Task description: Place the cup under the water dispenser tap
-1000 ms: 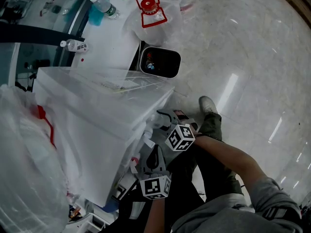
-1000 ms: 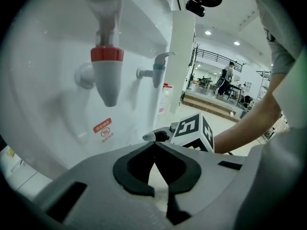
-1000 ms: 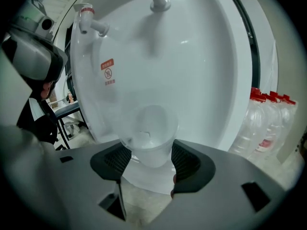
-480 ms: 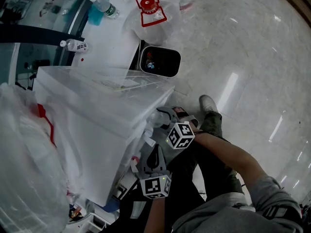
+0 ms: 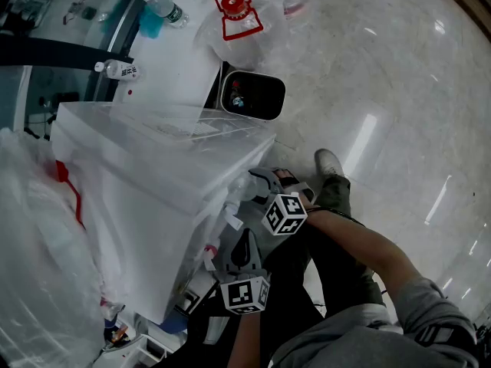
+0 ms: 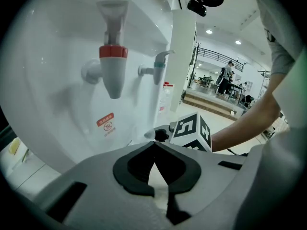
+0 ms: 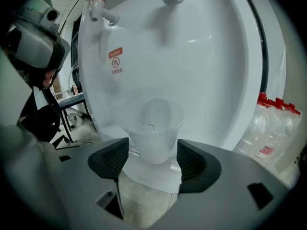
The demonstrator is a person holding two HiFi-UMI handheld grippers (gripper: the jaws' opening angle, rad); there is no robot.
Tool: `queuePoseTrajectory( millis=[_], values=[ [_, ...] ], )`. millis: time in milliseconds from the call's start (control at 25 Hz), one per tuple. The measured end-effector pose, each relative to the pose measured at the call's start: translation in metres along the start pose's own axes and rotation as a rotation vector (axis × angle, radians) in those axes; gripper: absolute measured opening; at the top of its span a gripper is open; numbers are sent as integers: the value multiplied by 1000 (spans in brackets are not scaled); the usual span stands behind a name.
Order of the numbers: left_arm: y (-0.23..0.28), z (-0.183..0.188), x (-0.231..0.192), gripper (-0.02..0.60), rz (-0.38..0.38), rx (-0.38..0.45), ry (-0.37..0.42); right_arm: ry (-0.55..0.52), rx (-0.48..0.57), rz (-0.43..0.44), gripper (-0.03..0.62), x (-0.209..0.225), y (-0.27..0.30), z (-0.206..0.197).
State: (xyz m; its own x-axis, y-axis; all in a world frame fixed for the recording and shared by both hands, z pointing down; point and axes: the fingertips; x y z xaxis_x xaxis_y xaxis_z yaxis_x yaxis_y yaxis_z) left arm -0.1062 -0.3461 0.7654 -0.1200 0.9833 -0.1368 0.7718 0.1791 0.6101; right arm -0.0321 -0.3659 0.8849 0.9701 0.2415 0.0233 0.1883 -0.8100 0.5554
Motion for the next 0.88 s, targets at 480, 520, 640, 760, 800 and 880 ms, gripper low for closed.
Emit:
queuePoseTrajectory(
  millis=[480,520,640,760,800,880],
  values=[
    [-2,6,9,11,6,-2,-9,64,-36,-5,296,-1,-27,-15],
    [-4,9,10,11,8,0,-12,73,-42,-6,296,-2,-32,-15],
    [-10,21,13,11,14,7,-18,97,-55,0,295,-6,-51,-13],
    [-17,35,19,11,14,26,-26,121,-58,-13,275,-4,-73,-5],
    [-20,41,22,11,12,32,-27,129,-56,-26,254,-2,-82,-1],
    [-27,53,30,11,4,43,-27,156,-46,-58,206,1,-101,9]
  ],
)
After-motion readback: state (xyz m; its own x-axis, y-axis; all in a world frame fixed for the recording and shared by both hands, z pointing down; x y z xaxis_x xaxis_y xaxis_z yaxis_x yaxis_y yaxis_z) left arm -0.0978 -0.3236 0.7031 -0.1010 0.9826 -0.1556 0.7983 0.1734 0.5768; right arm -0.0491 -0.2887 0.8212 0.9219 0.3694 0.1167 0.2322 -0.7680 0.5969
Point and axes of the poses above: the fingertips, and each gripper's own axes: y forward along the fingers, x to its right, z out of its top, and after that the axes turned 3 degrees about x, right-handed
